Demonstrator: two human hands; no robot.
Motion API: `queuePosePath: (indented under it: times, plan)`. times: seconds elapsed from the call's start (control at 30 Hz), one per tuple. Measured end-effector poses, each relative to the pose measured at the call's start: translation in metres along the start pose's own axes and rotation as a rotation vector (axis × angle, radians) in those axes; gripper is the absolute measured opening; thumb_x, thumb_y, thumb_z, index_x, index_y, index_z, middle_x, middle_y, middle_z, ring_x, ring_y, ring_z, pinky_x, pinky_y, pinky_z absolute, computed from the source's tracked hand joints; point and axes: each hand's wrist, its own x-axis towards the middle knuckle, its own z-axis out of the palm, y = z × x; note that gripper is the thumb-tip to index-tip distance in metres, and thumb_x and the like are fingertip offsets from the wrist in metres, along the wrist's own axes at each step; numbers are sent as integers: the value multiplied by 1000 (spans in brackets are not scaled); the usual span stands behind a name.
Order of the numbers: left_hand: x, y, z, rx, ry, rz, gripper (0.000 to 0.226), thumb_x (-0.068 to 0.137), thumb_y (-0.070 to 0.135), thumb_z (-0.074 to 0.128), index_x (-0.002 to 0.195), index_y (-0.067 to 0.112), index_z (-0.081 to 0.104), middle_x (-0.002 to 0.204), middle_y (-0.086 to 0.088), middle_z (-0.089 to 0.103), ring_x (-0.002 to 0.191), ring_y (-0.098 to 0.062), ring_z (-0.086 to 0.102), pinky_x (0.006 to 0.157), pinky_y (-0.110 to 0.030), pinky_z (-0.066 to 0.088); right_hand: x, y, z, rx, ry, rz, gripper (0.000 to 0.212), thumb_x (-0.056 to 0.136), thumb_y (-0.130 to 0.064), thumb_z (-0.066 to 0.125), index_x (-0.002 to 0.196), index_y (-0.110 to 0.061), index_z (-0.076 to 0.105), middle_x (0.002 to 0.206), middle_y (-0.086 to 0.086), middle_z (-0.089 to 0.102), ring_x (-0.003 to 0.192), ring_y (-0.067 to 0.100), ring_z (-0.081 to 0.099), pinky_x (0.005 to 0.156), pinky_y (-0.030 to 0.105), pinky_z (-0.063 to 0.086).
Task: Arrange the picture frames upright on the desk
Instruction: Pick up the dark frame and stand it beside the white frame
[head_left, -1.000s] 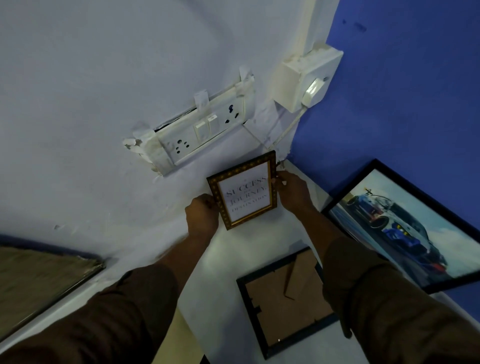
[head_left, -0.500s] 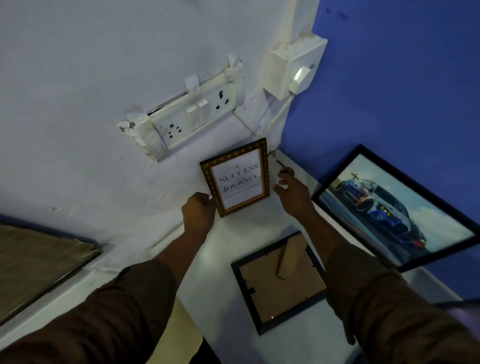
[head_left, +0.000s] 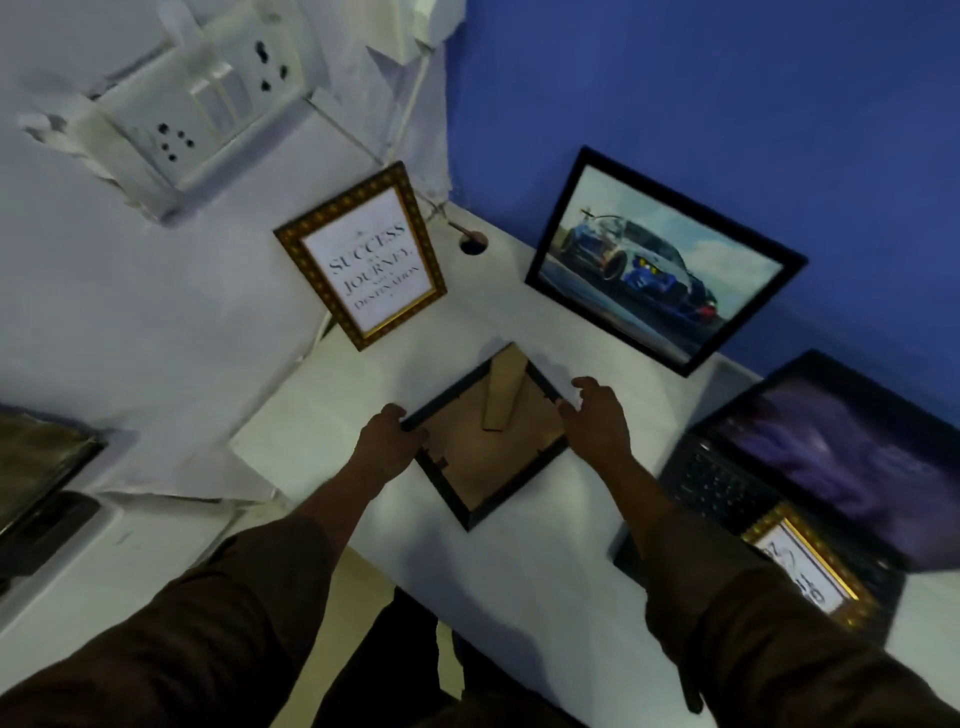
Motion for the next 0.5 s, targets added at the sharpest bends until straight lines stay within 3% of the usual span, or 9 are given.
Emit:
queuePosePath:
  times: [0.17, 0.27, 0.5]
  plan:
    - [2, -1, 8, 83, 14, -7, 60, 88, 21, 69, 139, -2, 45, 130, -21, 59, 113, -35, 61, 87, -35, 49, -22, 26, 13, 53, 10, 200, 56, 97, -22, 57, 149, -9, 39, 138, 21, 53, 121, 35, 58, 96, 40, 50]
    - [8, 0, 6, 119, -1, 18, 58, 87, 22, 69, 135, -3, 49, 124, -20, 61, 101, -30, 61, 80, -35, 50, -27, 28, 25, 106, 15, 224, 52, 95, -24, 56, 144, -10, 44, 131, 19, 60, 115, 35, 61, 93, 40, 52]
    - [21, 2, 2, 150, -5, 40, 15, 90, 16, 65, 96, 3, 59, 91, -11, 61, 84, -26, 57, 74, -30, 44, -22, 21, 35, 135, 73, 278, 43, 94, -15, 56, 136, -9, 48, 121, 17, 65, 104, 34, 64, 81, 35, 50]
